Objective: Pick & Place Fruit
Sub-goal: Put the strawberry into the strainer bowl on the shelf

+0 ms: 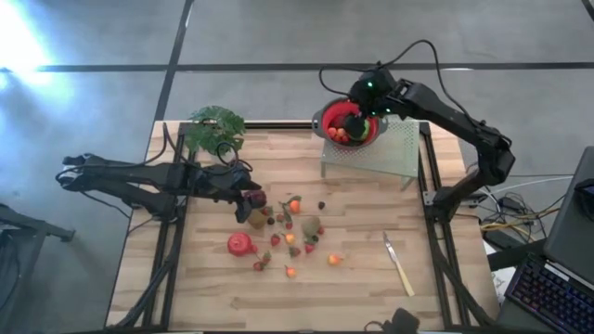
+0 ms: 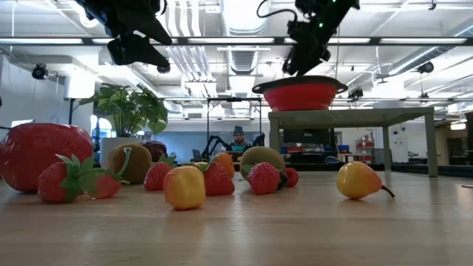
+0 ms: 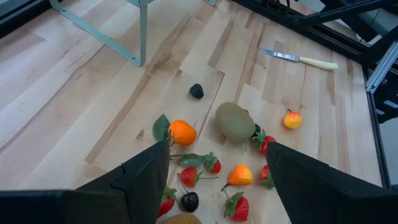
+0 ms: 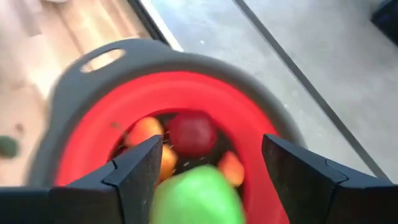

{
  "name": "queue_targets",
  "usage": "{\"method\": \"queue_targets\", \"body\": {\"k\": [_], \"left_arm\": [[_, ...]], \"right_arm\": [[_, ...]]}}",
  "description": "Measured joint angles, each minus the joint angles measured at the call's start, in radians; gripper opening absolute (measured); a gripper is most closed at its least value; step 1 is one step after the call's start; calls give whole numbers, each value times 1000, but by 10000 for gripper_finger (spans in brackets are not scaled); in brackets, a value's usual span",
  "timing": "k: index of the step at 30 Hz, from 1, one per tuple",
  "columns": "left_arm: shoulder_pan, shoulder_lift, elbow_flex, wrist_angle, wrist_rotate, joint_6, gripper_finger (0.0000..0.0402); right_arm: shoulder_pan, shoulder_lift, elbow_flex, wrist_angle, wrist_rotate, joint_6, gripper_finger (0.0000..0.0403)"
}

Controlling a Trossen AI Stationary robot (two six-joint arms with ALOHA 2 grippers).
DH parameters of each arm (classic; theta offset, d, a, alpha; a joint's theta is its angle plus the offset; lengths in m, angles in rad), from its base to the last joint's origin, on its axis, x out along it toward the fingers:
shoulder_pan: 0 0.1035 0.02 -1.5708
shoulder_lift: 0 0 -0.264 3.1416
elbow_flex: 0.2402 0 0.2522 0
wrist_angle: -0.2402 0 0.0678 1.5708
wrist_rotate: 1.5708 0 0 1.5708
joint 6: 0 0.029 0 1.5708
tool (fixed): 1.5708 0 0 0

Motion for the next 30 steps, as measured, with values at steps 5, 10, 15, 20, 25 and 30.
{"method": "queue_targets", "body": {"k": [5, 10, 15, 20, 25, 30], "left_arm": [[0, 0, 0, 0, 0, 0, 273], [0, 0, 0, 0, 0, 0, 273], [0, 0, 0, 0, 0, 0, 273], [0, 0, 0, 0, 0, 0, 273], [0, 0, 0, 0, 0, 0, 273], [0, 0, 0, 0, 0, 0, 273]], "right_arm": [[65, -46, 0, -46, -47, 3, 246], [165, -83, 0, -60, -46, 3, 225], [273, -105, 0, -66, -44, 27, 210], [378, -111, 0, -77, -44, 51, 199], [480, -101, 0, -89, -43, 78, 188], [575, -89, -2, -88, -44, 91, 178]]}}
